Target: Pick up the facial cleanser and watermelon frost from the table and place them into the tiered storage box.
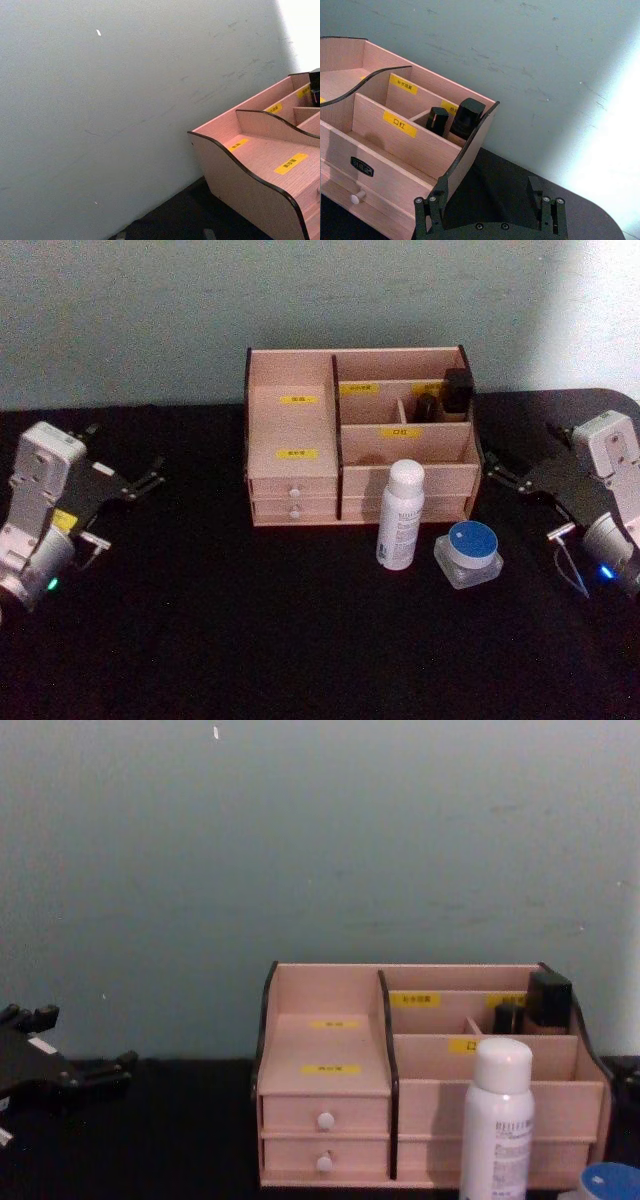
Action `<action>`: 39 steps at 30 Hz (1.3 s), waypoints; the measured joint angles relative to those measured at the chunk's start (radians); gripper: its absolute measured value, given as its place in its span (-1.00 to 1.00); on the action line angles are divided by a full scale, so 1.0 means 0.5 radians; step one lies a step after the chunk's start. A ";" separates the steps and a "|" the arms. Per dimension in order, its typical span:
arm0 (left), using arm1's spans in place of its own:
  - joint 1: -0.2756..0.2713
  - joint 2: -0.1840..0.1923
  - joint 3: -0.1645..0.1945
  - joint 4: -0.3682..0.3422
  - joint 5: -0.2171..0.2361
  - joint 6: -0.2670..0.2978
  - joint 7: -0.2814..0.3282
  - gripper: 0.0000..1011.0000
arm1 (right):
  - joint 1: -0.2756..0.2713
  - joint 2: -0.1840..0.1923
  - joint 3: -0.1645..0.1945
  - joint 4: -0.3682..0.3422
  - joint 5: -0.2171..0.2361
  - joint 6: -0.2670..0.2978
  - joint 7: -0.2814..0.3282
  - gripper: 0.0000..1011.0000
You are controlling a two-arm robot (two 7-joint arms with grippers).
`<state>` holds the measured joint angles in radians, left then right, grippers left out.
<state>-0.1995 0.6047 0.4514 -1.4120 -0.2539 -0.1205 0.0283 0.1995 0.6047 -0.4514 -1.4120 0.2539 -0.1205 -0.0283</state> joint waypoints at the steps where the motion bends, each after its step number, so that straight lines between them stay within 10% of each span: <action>1: 0.000 0.000 0.000 0.000 0.000 0.000 0.000 0.98 | 0.000 0.000 0.000 0.000 0.000 0.000 0.000 0.98; 29: 0.000 0.000 0.000 0.000 0.000 0.000 0.000 0.98 | -0.025 0.011 0.046 -0.030 0.005 -0.051 0.034 0.98; 39: 0.000 0.000 0.000 0.000 0.000 0.000 0.000 0.98 | -0.209 0.175 0.174 -0.335 0.221 -0.032 0.326 0.98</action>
<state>-0.1995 0.6047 0.4514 -1.4120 -0.2539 -0.1205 0.0283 0.0951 0.6920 -0.3645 -1.5795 0.3644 -0.1367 0.1346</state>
